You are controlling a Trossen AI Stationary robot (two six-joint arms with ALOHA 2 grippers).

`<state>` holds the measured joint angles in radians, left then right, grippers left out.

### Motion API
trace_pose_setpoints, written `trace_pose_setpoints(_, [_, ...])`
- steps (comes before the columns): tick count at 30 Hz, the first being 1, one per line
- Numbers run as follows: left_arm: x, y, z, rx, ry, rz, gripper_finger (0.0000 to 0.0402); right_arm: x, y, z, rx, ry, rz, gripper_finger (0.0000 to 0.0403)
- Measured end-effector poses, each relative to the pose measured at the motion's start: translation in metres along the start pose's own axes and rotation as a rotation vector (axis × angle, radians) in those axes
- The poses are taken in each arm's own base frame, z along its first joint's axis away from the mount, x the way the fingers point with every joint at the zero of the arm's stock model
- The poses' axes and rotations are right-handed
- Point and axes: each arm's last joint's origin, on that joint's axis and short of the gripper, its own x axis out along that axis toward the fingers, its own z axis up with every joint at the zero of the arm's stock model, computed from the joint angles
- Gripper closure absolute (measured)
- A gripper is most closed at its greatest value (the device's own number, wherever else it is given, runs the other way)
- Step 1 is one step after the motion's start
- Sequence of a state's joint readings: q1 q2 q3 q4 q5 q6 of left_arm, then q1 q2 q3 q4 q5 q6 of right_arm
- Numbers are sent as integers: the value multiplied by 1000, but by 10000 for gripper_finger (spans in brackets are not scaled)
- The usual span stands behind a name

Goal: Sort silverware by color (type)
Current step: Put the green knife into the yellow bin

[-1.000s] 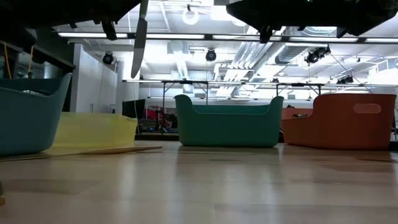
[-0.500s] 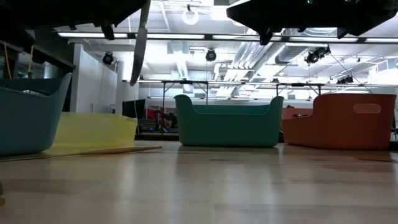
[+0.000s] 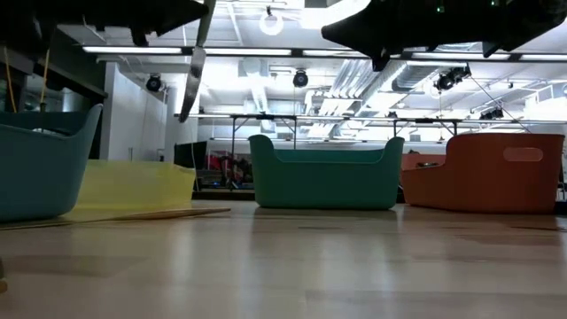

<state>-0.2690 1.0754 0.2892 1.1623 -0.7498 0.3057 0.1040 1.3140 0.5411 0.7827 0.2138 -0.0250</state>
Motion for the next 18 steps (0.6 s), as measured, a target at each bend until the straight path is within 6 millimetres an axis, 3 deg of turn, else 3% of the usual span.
trace_pose_setpoints(10, [14,18,61,307,230,377,401,0,0,0,2,-4,-1,403])
trace_pose_setpoints(18, [4,72,116,182,305,515,401,0,0,1,-22,-7,-3,403])
